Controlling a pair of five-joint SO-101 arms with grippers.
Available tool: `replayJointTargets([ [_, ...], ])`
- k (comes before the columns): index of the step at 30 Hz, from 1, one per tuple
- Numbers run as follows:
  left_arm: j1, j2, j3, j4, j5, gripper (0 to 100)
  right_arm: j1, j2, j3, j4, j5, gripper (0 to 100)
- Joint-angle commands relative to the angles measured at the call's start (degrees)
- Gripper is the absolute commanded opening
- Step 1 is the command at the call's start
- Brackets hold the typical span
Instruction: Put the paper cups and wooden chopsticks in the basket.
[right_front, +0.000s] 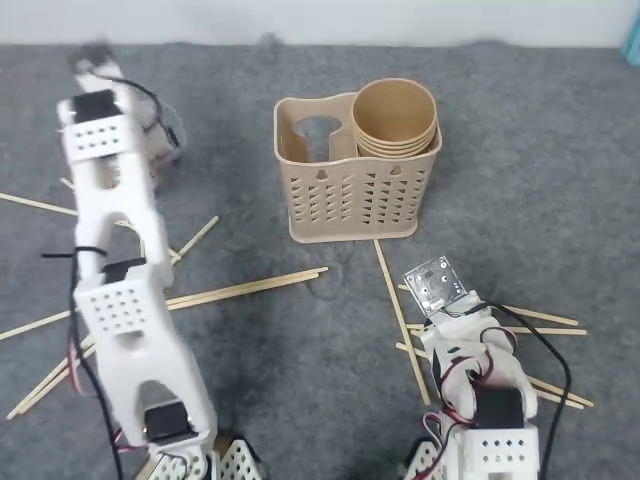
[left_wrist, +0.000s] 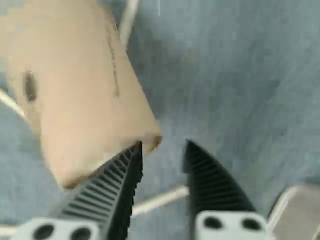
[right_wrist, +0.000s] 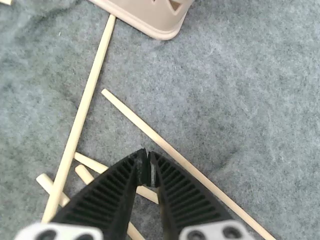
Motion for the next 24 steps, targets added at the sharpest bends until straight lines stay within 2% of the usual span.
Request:
replayJointTargets([
  [1, 2.73, -1.23, -1.10, 7.65, 1.05, 2, -0.04, -0.66, 1.05, -1.36, 1.05, 0.9],
  [7, 5.27, -11.34, 3.82, 8.18, 0.18, 2, -0.04, -0.66, 1.05, -1.36, 1.05, 0.9],
  [14, 6.86, -30.24, 11.91, 7.91, -3.87, 2, -0.04, -0.66, 1.05, -1.36, 1.05, 0.9],
  [19, 0.44, -36.22, 12.18, 4.22, -5.63, 2, -0.04, -0.66, 1.05, -1.19, 1.05, 0.9],
  [24, -4.92, -31.82, 12.09, -3.43, -6.07, 6, -0.04, -0.66, 1.05, -1.01, 1.05, 0.9],
])
